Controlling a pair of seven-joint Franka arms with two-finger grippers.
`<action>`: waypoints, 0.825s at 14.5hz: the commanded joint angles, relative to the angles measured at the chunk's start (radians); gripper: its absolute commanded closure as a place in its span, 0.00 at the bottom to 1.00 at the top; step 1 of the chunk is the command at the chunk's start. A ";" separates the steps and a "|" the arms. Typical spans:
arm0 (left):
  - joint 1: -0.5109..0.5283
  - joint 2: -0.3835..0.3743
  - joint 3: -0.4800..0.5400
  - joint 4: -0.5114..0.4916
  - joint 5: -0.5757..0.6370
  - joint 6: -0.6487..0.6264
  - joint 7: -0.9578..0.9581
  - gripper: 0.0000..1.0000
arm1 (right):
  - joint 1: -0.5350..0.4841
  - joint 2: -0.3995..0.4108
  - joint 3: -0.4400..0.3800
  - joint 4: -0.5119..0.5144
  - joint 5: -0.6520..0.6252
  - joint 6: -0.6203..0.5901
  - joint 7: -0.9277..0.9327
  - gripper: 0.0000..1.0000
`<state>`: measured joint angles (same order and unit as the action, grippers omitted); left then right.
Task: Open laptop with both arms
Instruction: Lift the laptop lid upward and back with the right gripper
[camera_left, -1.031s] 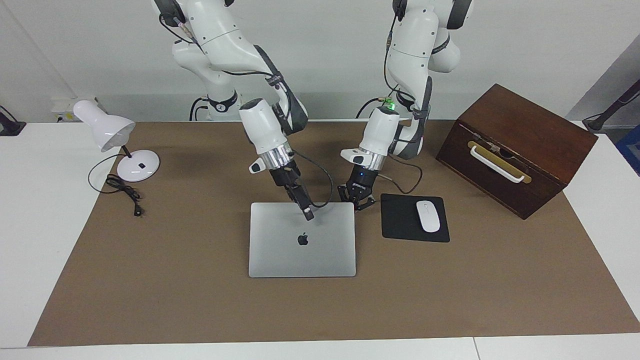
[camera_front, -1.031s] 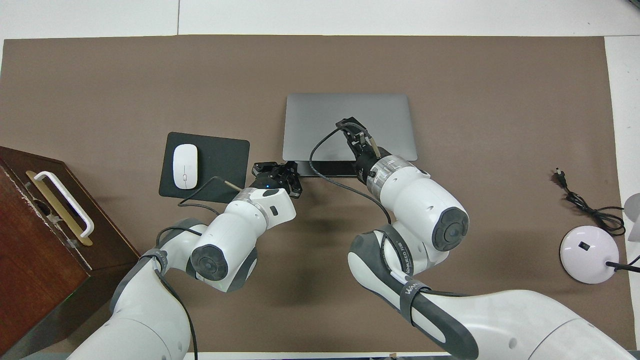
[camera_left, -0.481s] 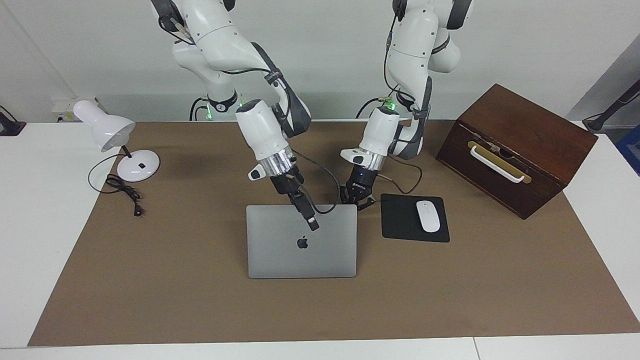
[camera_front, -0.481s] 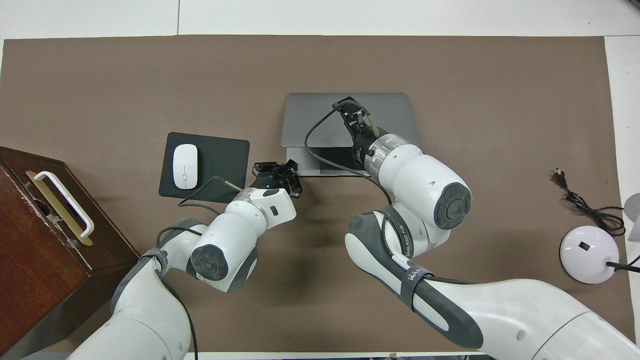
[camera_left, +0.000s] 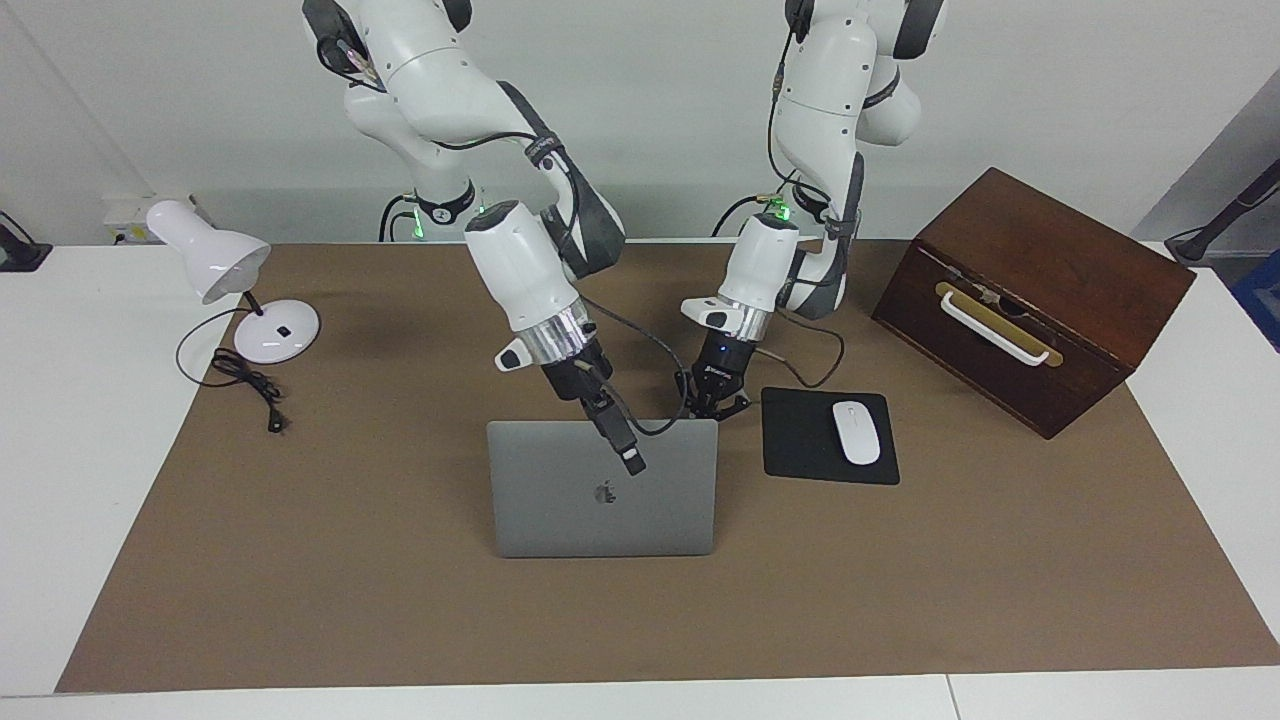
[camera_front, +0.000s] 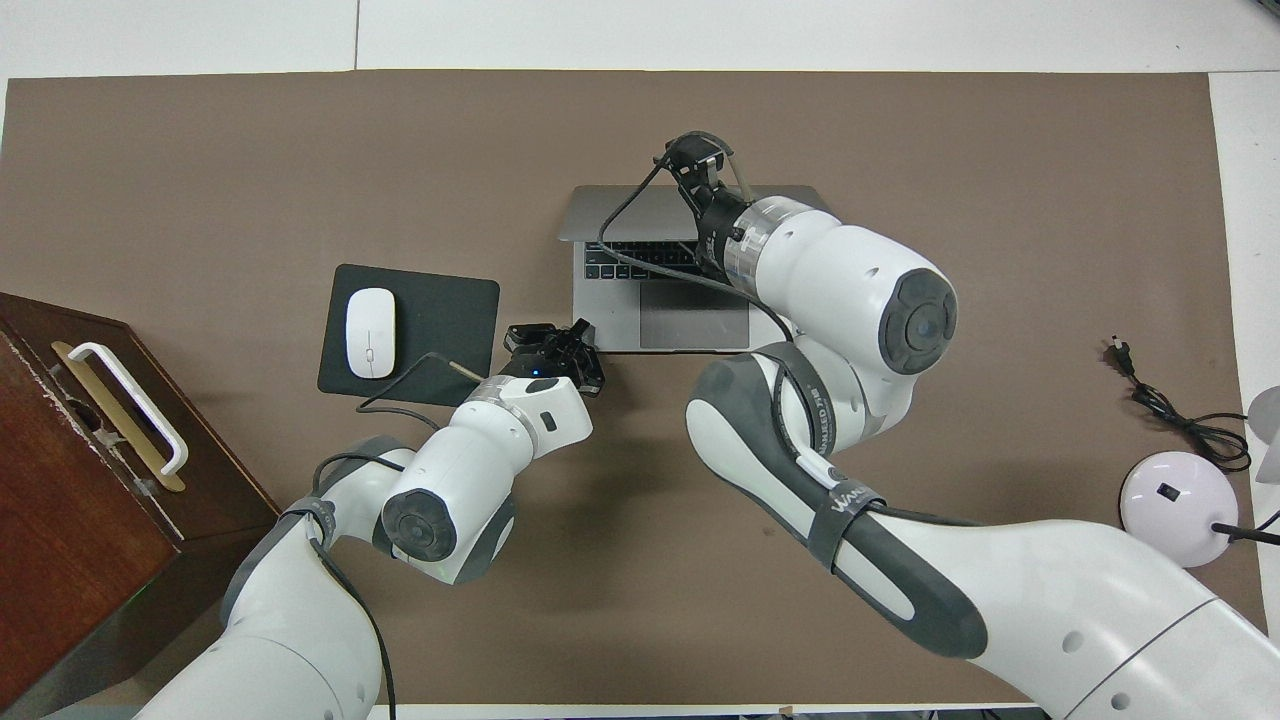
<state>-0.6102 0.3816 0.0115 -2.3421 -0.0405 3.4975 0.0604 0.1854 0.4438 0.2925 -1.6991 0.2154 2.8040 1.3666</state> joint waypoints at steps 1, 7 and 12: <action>-0.016 0.059 0.001 0.029 -0.006 0.009 0.012 1.00 | -0.012 0.055 -0.012 0.143 0.004 -0.121 -0.041 0.00; -0.016 0.059 0.001 0.029 -0.006 0.009 0.012 1.00 | -0.012 0.105 -0.058 0.330 -0.007 -0.317 -0.060 0.00; -0.016 0.059 0.001 0.029 -0.006 0.009 0.012 1.00 | -0.014 0.151 -0.067 0.436 -0.007 -0.377 -0.070 0.00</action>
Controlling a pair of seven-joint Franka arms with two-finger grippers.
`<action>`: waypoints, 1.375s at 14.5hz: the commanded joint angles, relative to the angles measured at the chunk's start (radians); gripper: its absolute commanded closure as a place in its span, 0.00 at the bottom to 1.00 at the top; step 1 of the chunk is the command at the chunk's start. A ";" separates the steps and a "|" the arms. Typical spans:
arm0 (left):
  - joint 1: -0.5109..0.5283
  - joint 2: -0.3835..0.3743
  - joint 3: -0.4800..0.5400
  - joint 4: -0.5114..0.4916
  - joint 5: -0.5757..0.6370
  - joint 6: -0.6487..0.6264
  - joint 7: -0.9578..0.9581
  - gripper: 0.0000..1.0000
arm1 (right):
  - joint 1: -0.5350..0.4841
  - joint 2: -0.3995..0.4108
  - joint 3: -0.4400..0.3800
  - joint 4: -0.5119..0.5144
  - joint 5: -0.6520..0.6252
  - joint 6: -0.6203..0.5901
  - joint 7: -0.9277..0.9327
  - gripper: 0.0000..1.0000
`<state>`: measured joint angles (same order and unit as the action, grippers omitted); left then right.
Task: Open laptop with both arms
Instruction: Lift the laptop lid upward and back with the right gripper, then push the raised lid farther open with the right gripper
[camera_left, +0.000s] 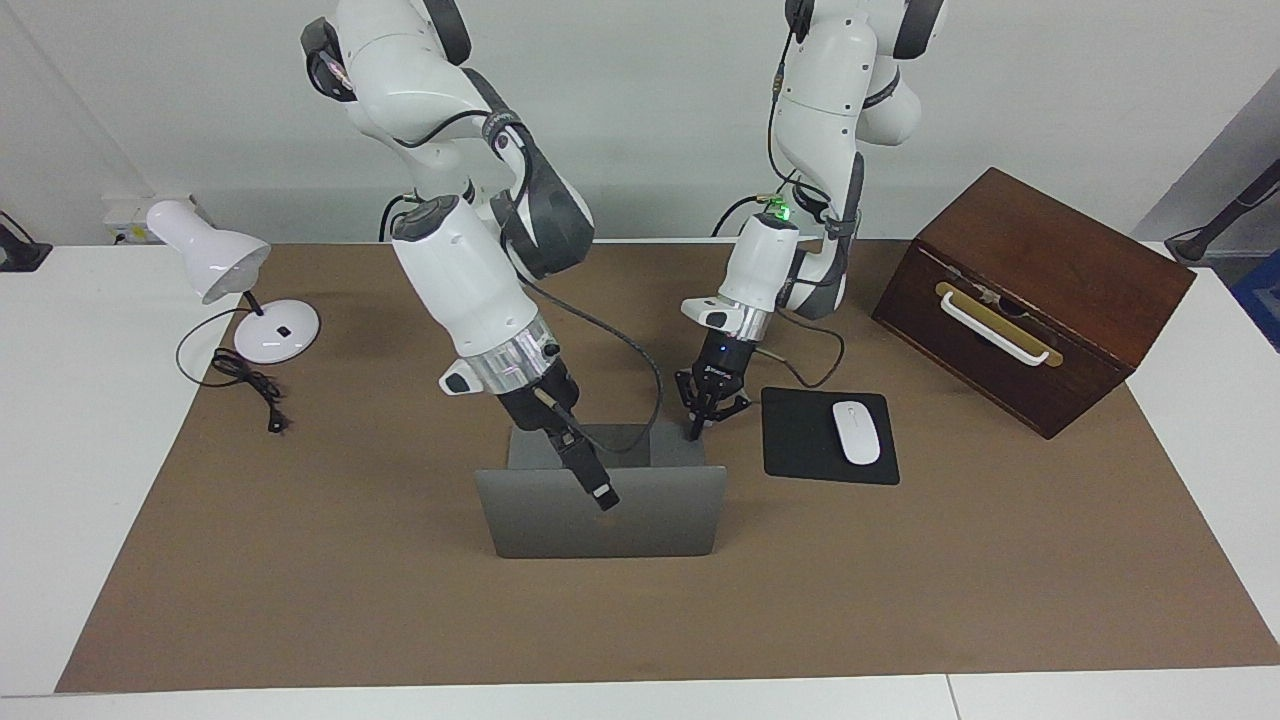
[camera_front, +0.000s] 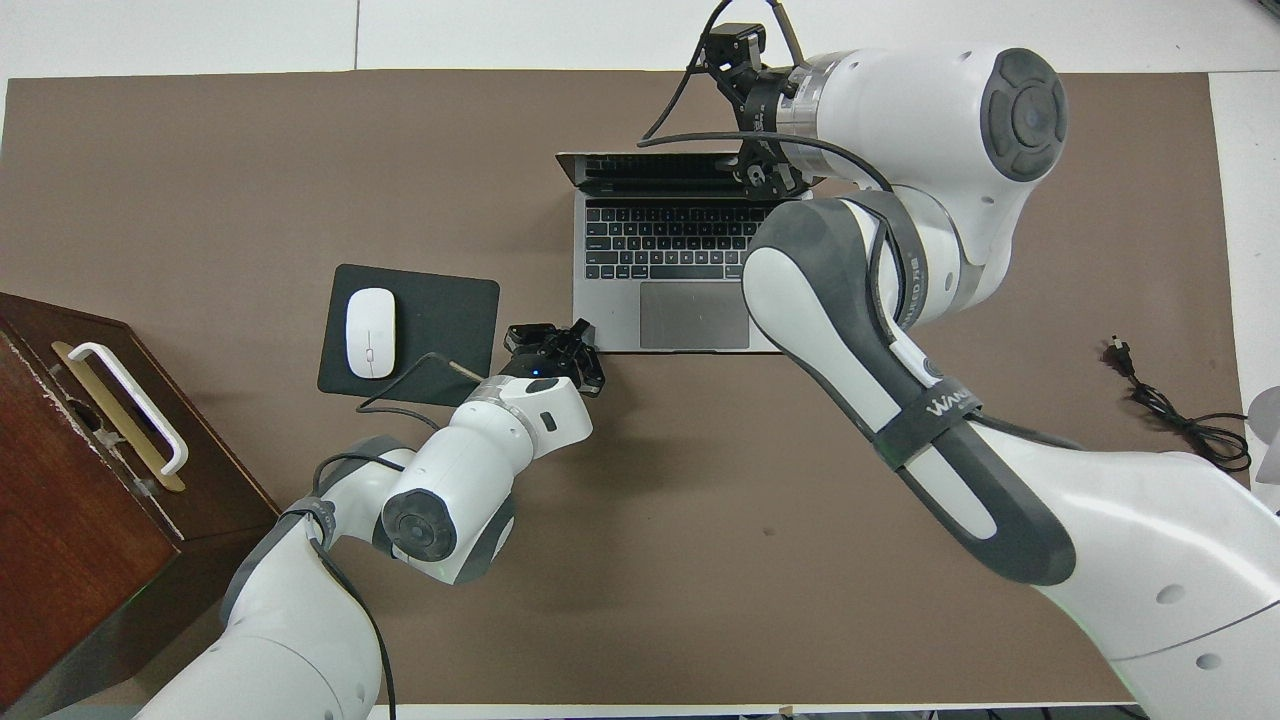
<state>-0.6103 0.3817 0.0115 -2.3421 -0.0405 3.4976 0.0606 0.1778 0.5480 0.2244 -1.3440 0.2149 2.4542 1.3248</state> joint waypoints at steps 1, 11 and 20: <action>-0.016 0.059 0.001 0.029 -0.006 0.009 0.011 1.00 | -0.006 0.052 0.000 0.098 -0.006 -0.041 -0.035 0.00; -0.016 0.059 0.001 0.029 -0.006 0.009 0.011 1.00 | -0.006 0.087 -0.005 0.164 -0.006 -0.052 -0.041 0.00; -0.016 0.057 0.001 0.029 -0.007 0.008 0.011 1.00 | -0.006 0.086 -0.005 0.184 -0.006 -0.119 -0.044 0.00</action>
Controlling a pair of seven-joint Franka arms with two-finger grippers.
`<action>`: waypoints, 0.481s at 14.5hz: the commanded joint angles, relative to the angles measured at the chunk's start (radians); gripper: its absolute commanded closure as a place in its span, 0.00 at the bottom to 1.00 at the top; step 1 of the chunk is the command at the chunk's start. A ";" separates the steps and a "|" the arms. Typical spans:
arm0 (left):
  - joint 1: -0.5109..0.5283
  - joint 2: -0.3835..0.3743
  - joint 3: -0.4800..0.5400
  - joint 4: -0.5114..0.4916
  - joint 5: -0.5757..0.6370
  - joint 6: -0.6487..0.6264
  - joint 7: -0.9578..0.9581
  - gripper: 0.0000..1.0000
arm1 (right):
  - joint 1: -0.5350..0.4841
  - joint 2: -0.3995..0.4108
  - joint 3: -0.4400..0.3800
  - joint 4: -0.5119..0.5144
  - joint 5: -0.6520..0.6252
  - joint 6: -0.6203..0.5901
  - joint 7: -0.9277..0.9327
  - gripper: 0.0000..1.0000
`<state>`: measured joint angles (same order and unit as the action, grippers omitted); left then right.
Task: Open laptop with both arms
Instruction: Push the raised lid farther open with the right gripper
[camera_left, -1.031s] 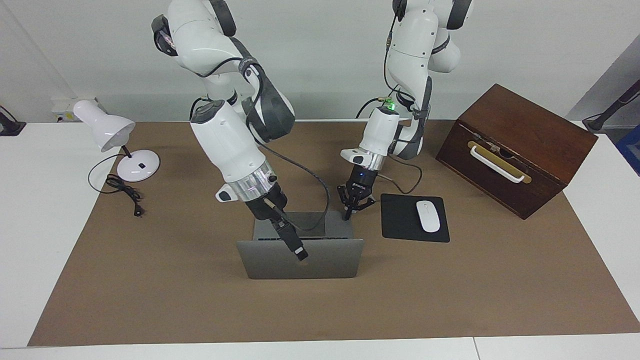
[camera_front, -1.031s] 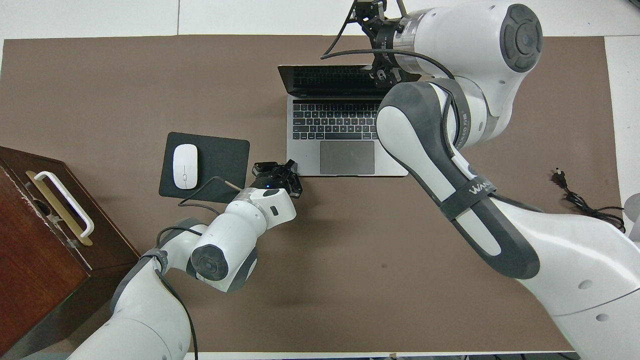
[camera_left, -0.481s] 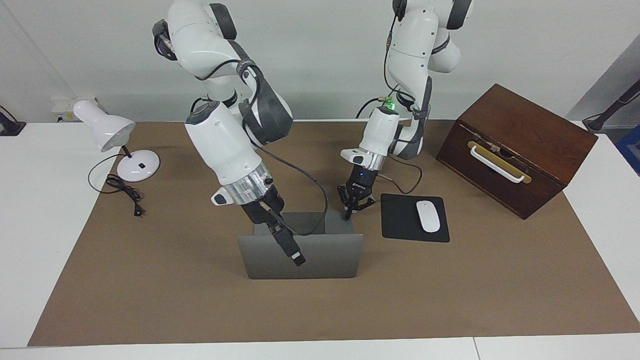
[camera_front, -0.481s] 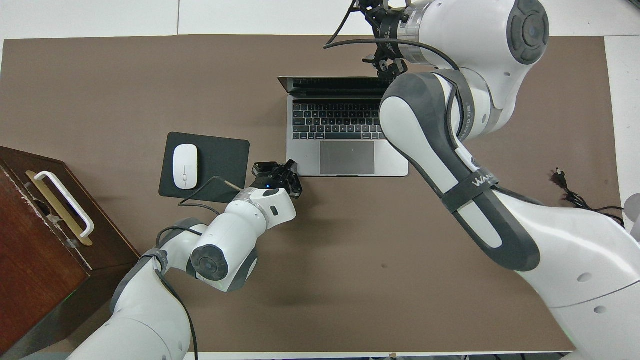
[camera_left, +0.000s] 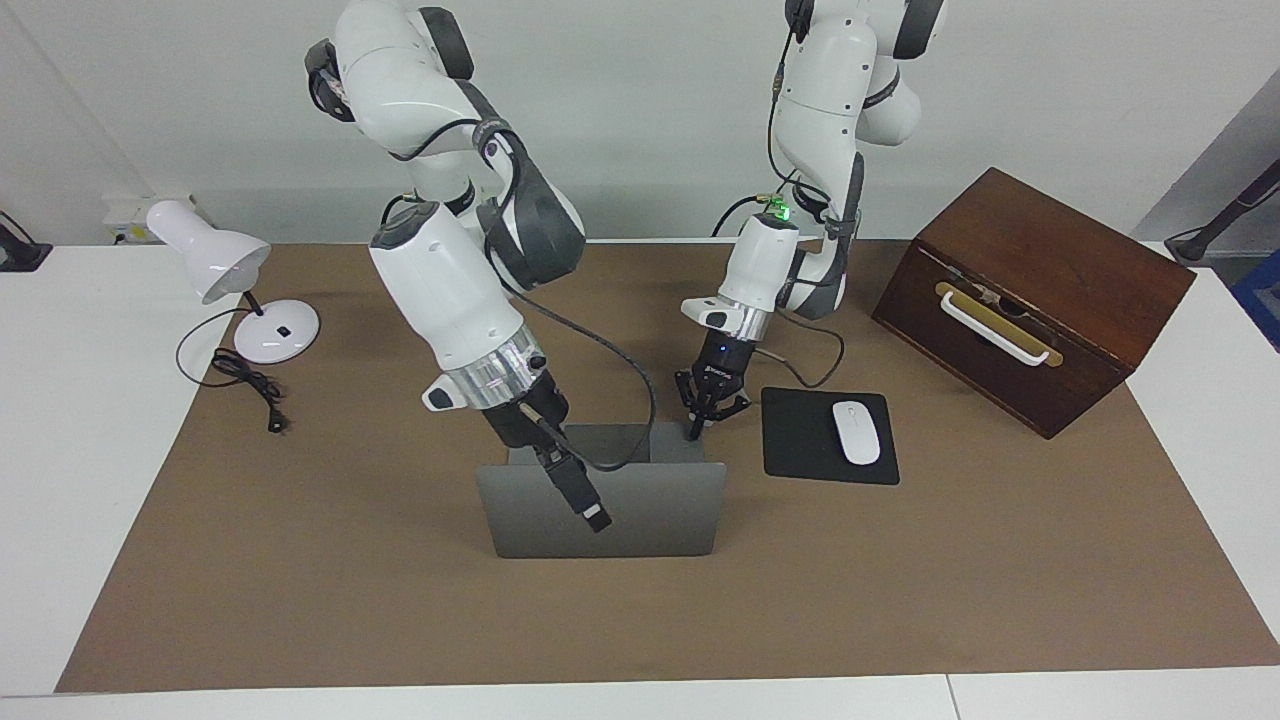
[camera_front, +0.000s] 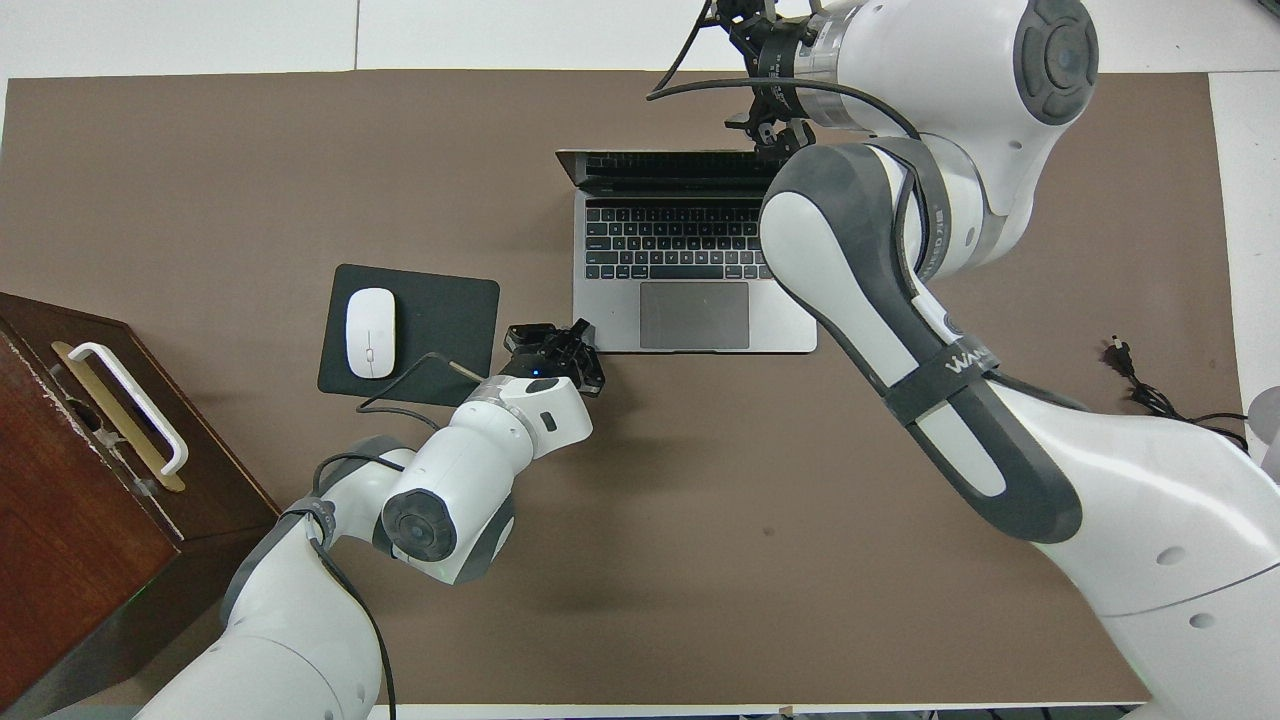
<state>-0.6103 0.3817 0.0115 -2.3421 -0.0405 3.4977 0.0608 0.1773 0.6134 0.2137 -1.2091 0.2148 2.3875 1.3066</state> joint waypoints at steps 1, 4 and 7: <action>-0.014 0.057 0.001 0.029 -0.007 0.007 0.011 1.00 | -0.005 0.019 0.004 0.066 -0.006 -0.089 -0.042 0.00; -0.009 0.043 -0.001 0.029 -0.015 0.006 -0.016 1.00 | -0.009 0.009 0.003 0.072 -0.006 -0.155 -0.055 0.00; 0.000 0.010 -0.001 0.032 -0.015 -0.002 -0.035 1.00 | -0.018 -0.006 -0.023 0.140 0.001 -0.305 -0.110 0.00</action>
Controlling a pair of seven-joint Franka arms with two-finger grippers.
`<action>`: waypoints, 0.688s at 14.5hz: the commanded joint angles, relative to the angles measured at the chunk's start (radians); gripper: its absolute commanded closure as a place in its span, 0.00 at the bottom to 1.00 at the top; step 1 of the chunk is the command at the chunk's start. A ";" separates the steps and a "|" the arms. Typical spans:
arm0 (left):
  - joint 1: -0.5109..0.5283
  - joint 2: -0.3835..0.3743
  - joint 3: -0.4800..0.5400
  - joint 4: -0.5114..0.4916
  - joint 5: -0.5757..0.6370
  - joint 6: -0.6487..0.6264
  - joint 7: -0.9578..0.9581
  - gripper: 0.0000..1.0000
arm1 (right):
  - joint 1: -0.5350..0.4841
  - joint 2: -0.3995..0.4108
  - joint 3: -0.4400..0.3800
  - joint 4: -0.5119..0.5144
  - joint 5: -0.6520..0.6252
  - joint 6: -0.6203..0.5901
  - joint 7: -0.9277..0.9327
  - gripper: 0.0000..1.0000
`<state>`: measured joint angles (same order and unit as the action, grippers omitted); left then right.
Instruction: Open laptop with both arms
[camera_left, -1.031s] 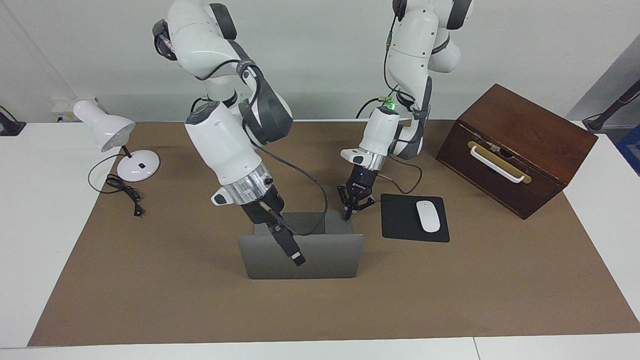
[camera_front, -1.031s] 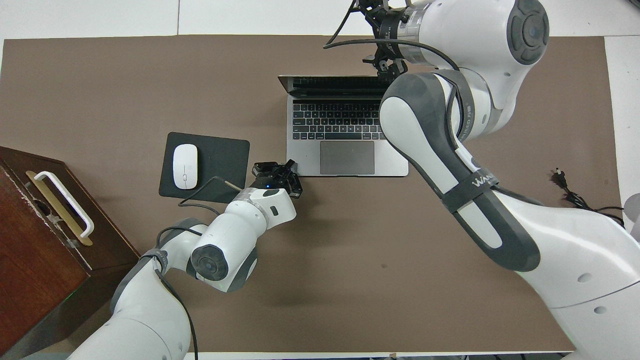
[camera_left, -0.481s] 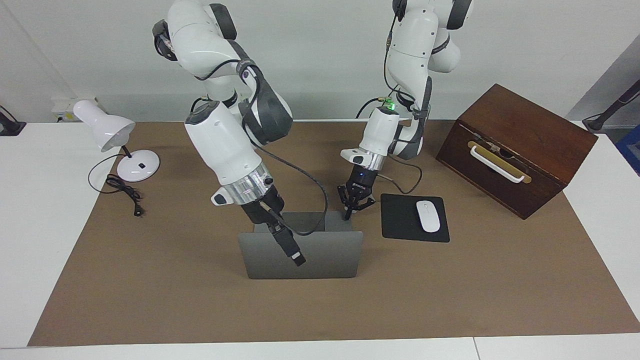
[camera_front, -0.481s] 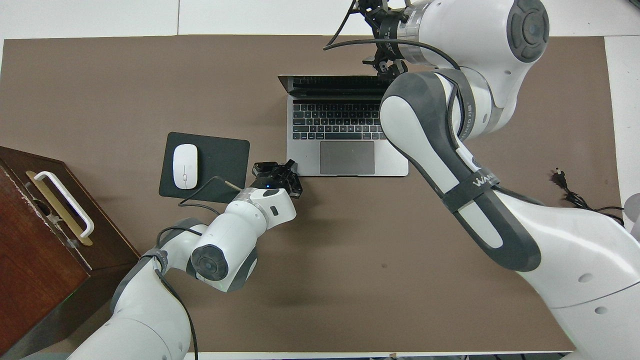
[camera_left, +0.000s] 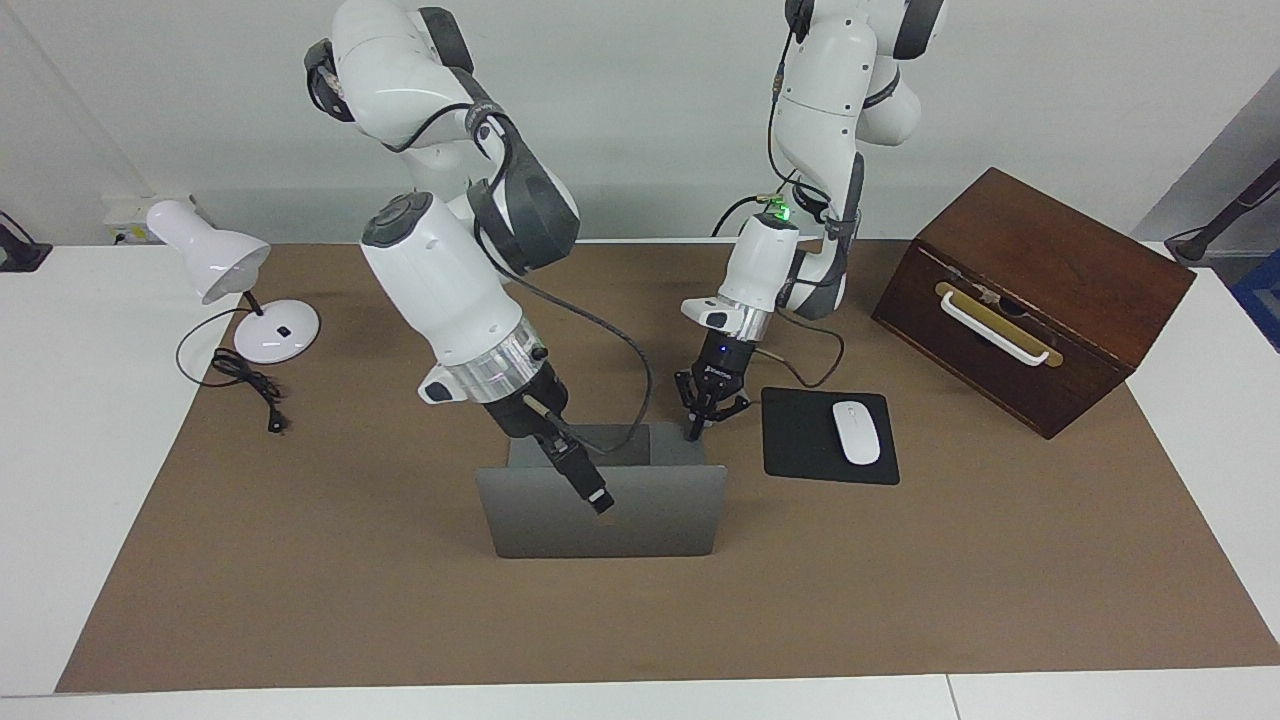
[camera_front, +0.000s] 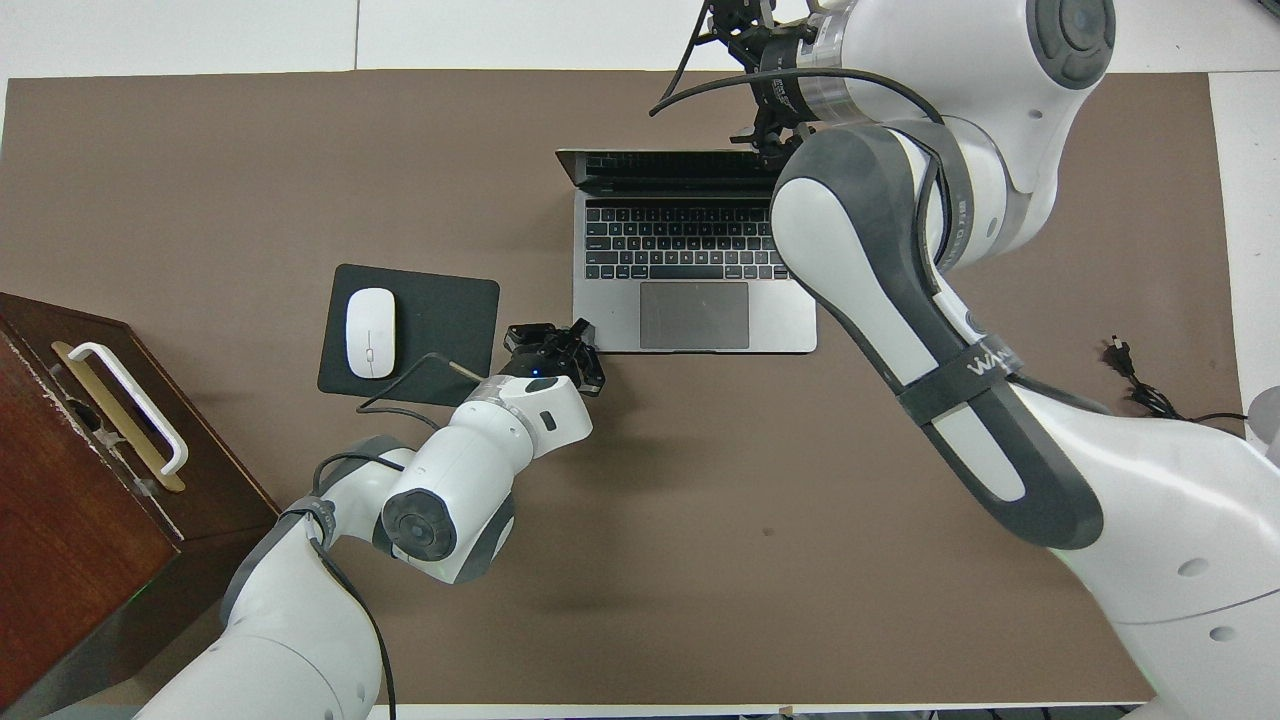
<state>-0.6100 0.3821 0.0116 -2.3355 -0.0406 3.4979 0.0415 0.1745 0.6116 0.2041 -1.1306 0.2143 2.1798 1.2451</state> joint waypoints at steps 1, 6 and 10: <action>-0.001 0.008 -0.001 0.025 -0.015 -0.005 -0.025 1.00 | -0.015 -0.016 -0.023 0.066 0.005 -0.130 -0.068 0.00; 0.039 -0.113 0.001 0.060 -0.015 -0.256 -0.037 1.00 | -0.015 -0.104 -0.092 0.066 -0.006 -0.291 -0.245 0.00; 0.067 -0.180 0.001 0.177 -0.015 -0.552 -0.037 1.00 | -0.020 -0.211 -0.150 0.063 -0.038 -0.441 -0.490 0.00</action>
<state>-0.5544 0.2429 0.0176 -2.2042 -0.0440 3.0852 0.0073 0.1625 0.4569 0.0649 -1.0503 0.2063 1.7963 0.8665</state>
